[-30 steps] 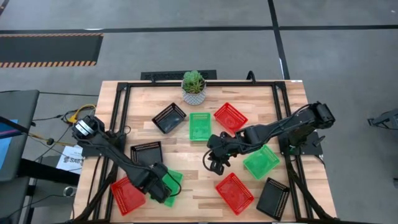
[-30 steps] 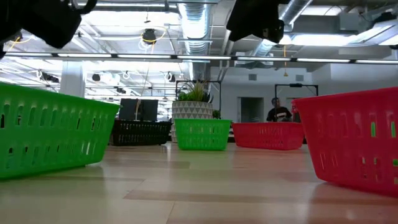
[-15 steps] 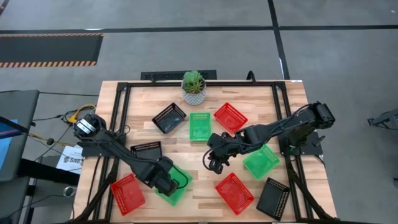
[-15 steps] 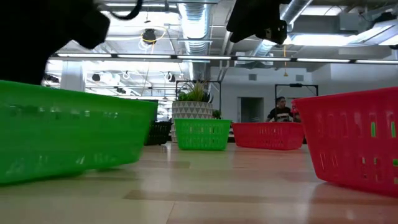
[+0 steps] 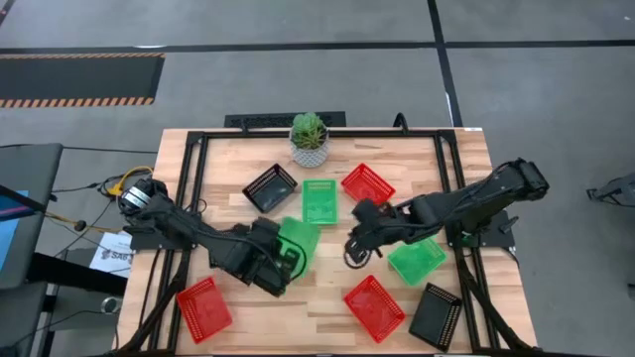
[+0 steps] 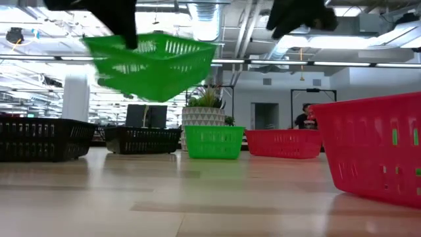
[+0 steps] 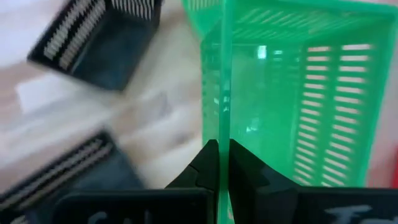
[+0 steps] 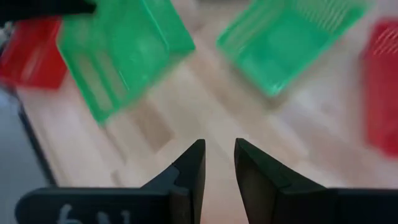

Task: Stack baskets by color
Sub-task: Stack the left green bin on the middle green bin

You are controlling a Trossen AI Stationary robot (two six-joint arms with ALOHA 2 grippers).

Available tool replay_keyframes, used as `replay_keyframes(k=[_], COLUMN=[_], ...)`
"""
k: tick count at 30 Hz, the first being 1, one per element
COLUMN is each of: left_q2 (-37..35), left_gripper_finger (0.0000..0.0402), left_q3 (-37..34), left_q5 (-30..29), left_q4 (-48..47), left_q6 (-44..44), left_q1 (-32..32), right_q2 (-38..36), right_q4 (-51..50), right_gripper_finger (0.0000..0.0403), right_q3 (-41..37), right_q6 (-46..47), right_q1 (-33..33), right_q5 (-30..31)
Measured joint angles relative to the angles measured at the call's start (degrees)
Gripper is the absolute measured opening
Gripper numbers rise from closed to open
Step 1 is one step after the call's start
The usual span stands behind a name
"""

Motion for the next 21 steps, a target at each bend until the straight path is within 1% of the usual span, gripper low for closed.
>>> replay_keyframes(k=[3, 5, 9, 11, 13, 16, 18, 21], left_q2=[0.04, 0.02, 0.02, 0.02, 0.01, 0.02, 0.02, 0.00], left_gripper_finger=[0.0000, 0.0000, 0.0000, 0.0000, 0.0000, 0.0000, 0.0000, 0.0000], left_q3=[0.91, 1.81, 4.79, 6.58, 8.44, 10.46, 11.07, 11.56], left_q5=[-8.75, -14.59, -20.98, -23.80, -26.42, -28.22, -28.82, -29.01], left_q4=[0.95, 2.94, 4.22, 4.25, 5.32, 5.73, 5.89, 5.66], left_q6=[-1.32, -1.05, 3.59, 6.38, 9.52, 14.65, 17.16, 18.49], left_q1=[1.68, 2.89, 5.54, 6.58, 7.63, 9.17, 10.06, 11.24], right_q2=[-1.42, -1.34, -0.77, -0.46, -0.50, -0.56, -1.19, -2.70], right_q4=[1.11, 2.65, 5.18, 5.08, 6.95, 10.75, 12.80, 13.17], right_gripper_finger=[0.0108, 0.0108, 0.0100, 0.0093, 0.0087, 0.0087, 0.0097, 0.0127], right_q3=[0.07, 0.07, 0.10, 0.00, -0.02, 0.04, 0.02, 0.04], right_q6=[0.64, 3.04, 3.87, 2.65, -1.72, -8.87, -12.77, -13.76], right_q1=[1.59, 2.01, 1.54, 1.29, 1.32, 2.27, 3.00, 3.24], right_q5=[10.74, 17.48, 25.66, 28.55, 31.30, 35.54, 37.18, 37.47])
